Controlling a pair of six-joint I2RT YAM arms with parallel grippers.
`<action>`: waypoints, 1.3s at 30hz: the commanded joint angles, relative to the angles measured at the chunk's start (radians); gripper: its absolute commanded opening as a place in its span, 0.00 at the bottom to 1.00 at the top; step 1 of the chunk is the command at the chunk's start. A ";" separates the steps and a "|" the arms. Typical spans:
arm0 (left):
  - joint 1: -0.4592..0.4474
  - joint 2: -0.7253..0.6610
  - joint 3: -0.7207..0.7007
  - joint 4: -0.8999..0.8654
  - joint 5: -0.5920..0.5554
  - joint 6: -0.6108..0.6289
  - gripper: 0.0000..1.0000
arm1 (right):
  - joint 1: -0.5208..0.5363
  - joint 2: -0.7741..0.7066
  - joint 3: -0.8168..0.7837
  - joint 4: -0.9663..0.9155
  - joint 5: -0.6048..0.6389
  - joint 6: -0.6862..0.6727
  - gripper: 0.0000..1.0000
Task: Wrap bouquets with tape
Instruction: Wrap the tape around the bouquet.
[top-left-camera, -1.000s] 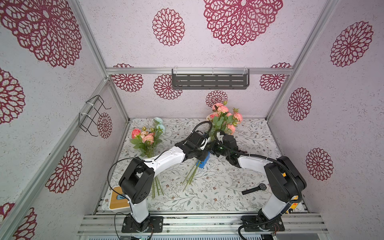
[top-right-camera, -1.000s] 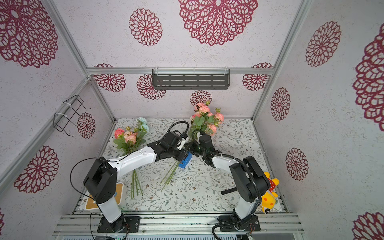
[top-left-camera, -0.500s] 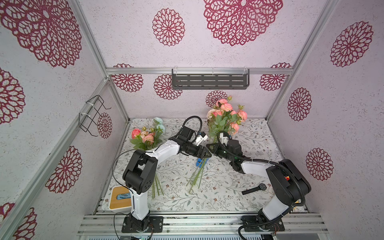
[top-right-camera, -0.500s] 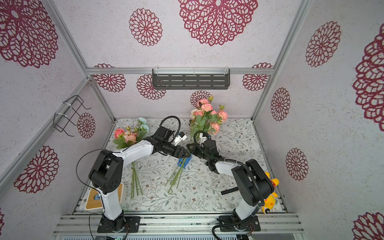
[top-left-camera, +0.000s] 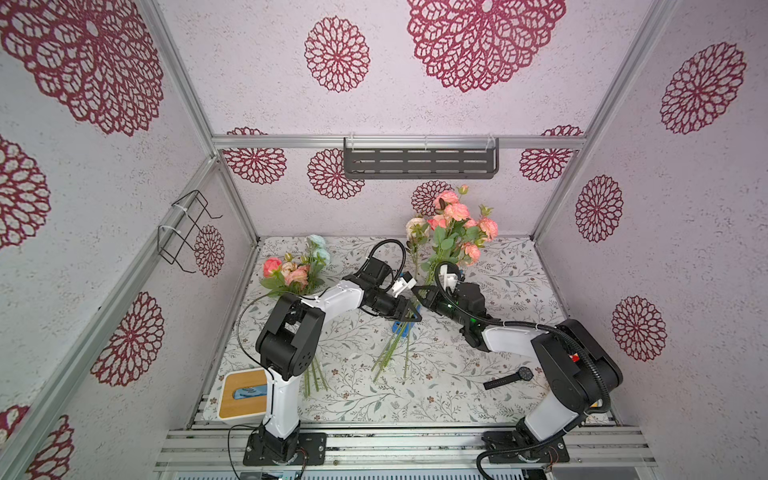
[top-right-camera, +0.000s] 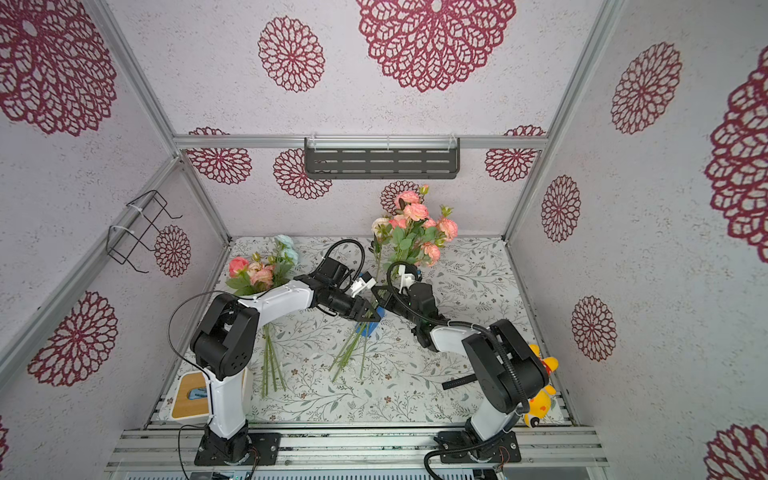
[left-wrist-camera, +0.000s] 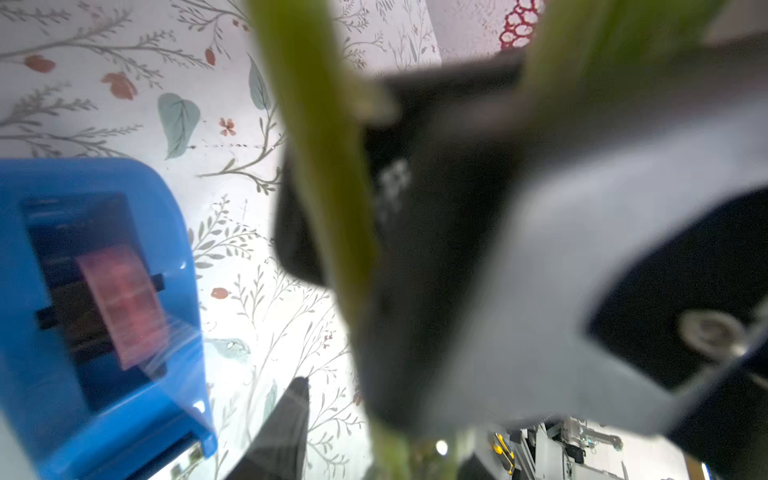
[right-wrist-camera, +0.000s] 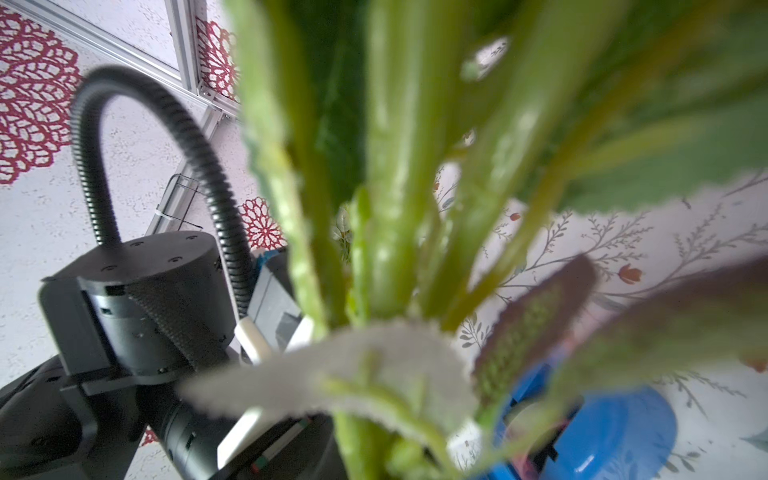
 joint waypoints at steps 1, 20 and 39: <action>0.001 -0.025 0.018 0.045 -0.099 -0.018 0.24 | 0.007 -0.043 0.018 0.049 0.002 -0.009 0.00; -0.032 -0.152 0.014 -0.245 -0.474 0.368 0.00 | -0.051 -0.200 0.078 -0.358 -0.044 -0.081 0.44; -0.097 -0.244 -0.090 -0.174 -0.662 0.945 0.00 | -0.261 0.058 0.847 -1.268 -0.227 -0.529 0.43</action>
